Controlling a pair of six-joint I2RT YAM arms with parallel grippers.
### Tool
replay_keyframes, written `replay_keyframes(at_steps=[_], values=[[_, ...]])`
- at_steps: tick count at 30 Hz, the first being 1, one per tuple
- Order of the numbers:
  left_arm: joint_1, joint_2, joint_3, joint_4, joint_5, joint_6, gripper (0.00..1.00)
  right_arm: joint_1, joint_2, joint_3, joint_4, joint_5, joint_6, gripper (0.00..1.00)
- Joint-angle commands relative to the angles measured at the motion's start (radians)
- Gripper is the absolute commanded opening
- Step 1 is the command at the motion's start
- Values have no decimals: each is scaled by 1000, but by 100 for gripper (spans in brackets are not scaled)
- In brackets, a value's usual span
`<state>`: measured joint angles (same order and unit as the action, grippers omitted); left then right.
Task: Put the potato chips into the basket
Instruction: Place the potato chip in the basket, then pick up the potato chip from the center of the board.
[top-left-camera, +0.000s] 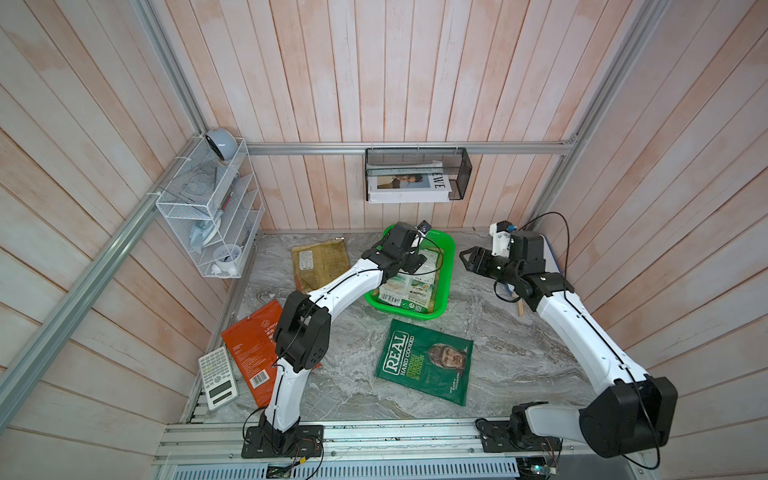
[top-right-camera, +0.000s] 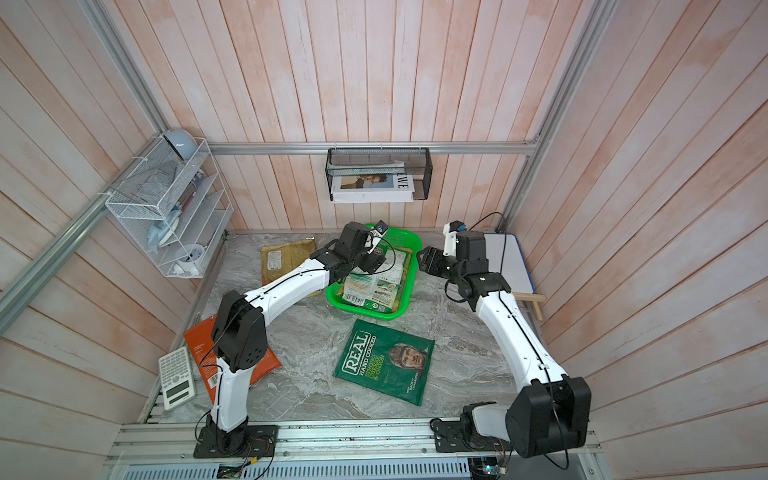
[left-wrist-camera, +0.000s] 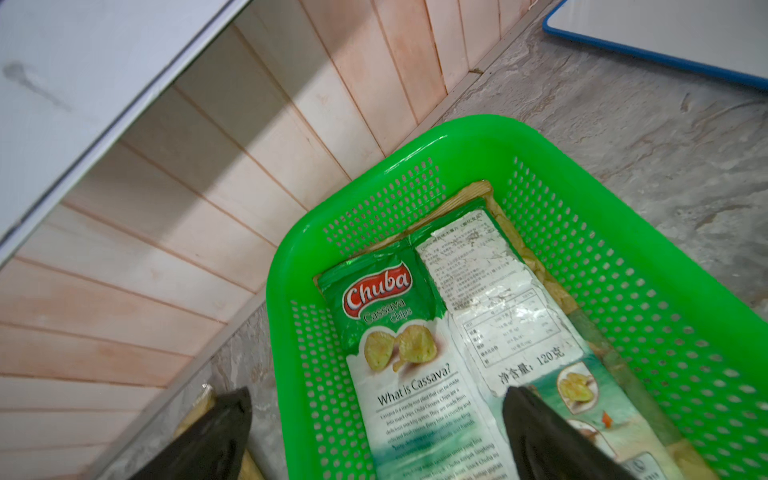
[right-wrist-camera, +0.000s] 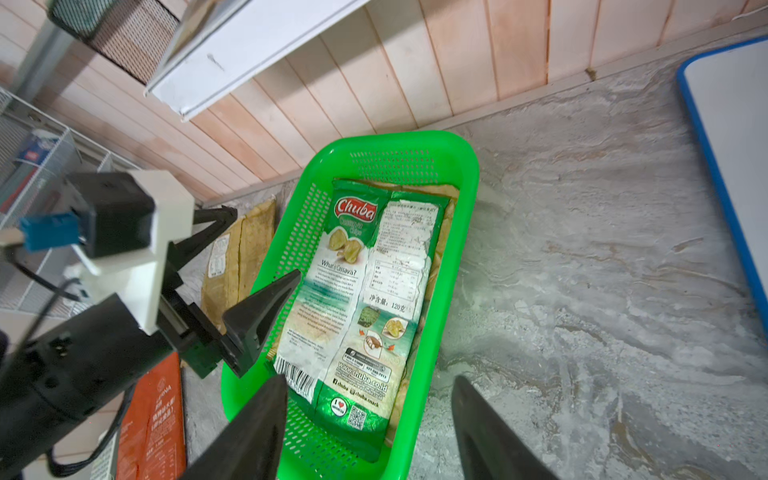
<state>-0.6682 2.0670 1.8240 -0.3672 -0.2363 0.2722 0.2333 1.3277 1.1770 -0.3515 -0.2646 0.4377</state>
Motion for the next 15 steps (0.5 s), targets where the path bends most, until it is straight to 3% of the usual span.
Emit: replay_keyframes(at_steps=[1, 5, 8, 11, 15], values=[[4, -61, -12, -139, 7, -217, 100, 91, -3, 61, -131, 68, -64, 67], [11, -174, -74, -196, -49, -244, 100, 261, -59, 34, -245, 218, -112, 67], [35, -299, -132, -205, -90, -222, 100, 426, -146, -60, -214, 295, -175, 67], [77, -429, -198, -211, -86, -207, 100, 517, -226, -179, -176, 297, -161, 67], [152, -582, -332, -152, -93, -156, 100, 539, -298, -336, -119, 230, -41, 68]])
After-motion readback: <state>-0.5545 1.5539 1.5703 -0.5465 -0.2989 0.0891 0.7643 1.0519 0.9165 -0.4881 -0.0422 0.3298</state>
